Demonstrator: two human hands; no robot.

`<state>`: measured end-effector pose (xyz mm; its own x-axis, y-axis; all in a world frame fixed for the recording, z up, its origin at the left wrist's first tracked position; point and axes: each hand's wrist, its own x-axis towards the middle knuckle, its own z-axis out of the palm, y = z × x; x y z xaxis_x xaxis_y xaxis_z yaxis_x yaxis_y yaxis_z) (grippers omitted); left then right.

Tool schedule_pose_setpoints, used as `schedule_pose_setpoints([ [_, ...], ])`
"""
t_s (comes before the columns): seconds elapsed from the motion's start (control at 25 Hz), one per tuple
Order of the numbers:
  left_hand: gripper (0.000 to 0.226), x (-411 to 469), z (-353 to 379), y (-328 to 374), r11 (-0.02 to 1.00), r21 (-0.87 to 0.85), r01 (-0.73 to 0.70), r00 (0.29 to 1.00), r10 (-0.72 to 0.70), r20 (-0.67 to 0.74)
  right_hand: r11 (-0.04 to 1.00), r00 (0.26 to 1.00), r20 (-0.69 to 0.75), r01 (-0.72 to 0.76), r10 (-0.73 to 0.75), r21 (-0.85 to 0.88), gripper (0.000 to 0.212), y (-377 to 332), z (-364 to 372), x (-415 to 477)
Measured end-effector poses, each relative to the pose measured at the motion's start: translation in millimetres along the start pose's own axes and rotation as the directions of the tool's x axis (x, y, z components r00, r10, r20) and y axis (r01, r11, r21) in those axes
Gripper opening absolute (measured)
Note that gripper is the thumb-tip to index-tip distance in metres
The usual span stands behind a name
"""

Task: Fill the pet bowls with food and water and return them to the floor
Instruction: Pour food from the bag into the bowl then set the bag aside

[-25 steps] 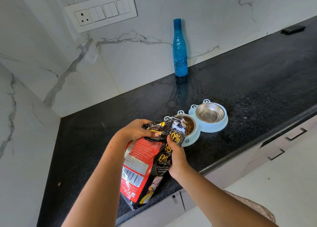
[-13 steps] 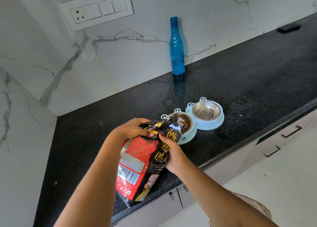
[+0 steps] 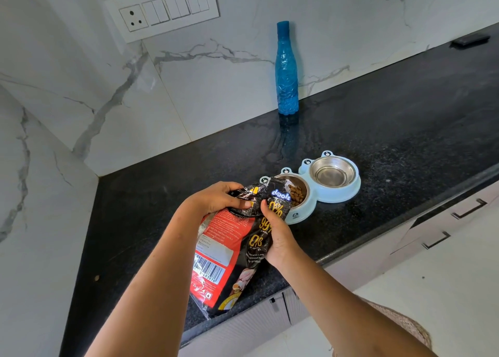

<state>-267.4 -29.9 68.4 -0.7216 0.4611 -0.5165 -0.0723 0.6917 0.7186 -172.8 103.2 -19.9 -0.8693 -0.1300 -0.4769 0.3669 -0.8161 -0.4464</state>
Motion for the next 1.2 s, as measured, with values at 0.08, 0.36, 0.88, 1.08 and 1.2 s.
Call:
schedule_pose_setpoints([
  [0.08, 0.030, 1, 1, 0, 1.000, 0.008, -0.005, 1.000, 0.005, -0.005, 0.999, 0.998, -0.049, 0.044, -0.045, -0.016, 0.060, 2, 0, 2],
  [0.36, 0.031, 5, 5, 0, 0.998, 0.047, -0.030, 0.998, 0.032, -0.044, 0.991, 0.963, -0.233, 0.126, -0.134, -0.049, 0.053, 3, -1, 2],
  [0.88, 0.028, 15, 9, 2, 0.997, 0.061, -0.045, 0.996, 0.050, -0.077, 0.996, 0.995, -0.101, 0.006, -0.015, -0.091, 0.052, -4, -13, 4],
  [1.08, 0.027, 20, 10, 1, 0.991, 0.115, -0.071, 0.992, 0.082, -0.094, 0.994, 0.989, -0.135, 0.053, -0.065, -0.090, 0.037, -6, -11, 5],
  [1.2, 0.024, 20, 11, 1, 0.988, 0.133, -0.083, 0.994, 0.091, -0.057, 0.997, 0.985, -0.160, 0.062, -0.070, -0.055, 0.030, -6, -8, 3],
])
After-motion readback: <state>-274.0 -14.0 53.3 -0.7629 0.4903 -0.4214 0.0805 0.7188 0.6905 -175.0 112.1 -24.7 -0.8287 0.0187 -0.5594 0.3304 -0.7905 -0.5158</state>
